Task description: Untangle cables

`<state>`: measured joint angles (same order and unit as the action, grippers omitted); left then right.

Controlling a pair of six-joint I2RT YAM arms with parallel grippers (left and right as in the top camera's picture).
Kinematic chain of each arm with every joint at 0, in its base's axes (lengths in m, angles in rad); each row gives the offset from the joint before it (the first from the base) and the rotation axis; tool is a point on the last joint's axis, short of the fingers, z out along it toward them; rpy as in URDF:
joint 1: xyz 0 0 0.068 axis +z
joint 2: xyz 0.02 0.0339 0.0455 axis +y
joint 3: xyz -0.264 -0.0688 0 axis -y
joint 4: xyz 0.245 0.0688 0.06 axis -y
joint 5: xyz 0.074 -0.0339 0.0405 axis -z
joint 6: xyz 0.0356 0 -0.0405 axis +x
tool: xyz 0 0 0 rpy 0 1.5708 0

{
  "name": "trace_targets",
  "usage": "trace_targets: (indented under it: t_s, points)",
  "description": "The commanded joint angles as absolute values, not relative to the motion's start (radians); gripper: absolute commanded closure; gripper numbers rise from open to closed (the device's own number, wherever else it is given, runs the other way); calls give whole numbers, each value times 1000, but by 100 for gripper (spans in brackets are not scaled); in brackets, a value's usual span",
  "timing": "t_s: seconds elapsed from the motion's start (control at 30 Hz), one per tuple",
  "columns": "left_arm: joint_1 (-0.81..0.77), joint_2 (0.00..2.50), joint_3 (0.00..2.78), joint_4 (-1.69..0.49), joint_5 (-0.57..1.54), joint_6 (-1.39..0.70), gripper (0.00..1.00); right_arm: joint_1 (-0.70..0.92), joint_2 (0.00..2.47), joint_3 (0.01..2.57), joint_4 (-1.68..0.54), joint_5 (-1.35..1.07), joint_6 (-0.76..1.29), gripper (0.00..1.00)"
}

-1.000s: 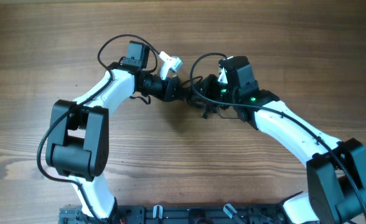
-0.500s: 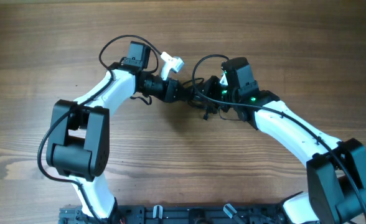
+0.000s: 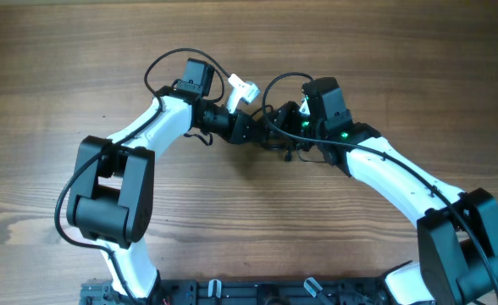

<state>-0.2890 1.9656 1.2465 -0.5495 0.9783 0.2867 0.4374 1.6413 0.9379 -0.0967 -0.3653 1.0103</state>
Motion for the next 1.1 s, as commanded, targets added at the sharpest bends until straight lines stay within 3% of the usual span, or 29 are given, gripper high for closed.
trace_targets:
  t_s: [0.0,0.27,0.5,0.6,0.87,1.07]
  points:
    - [-297,1977,1244,-551,995,311,88,442,1646,941,-107,-389,995,71]
    - [-297,1977,1244,-561,868,311,86,448,1646,941,-151,-443,853,71]
    - [-297,1977,1244,-564,859,311,86,448,1646,941,-143,-361,844,72]
    - [-297,1977,1244,-564,859,310,86,447,1644,941,-117,-436,837,82]
    - [-297,1977,1244,-564,859,311,86,448,1629,941,2,-518,811,67]
    - [-297,1977,1244,-564,862,312,87,451,1640,941,-91,-406,812,67]
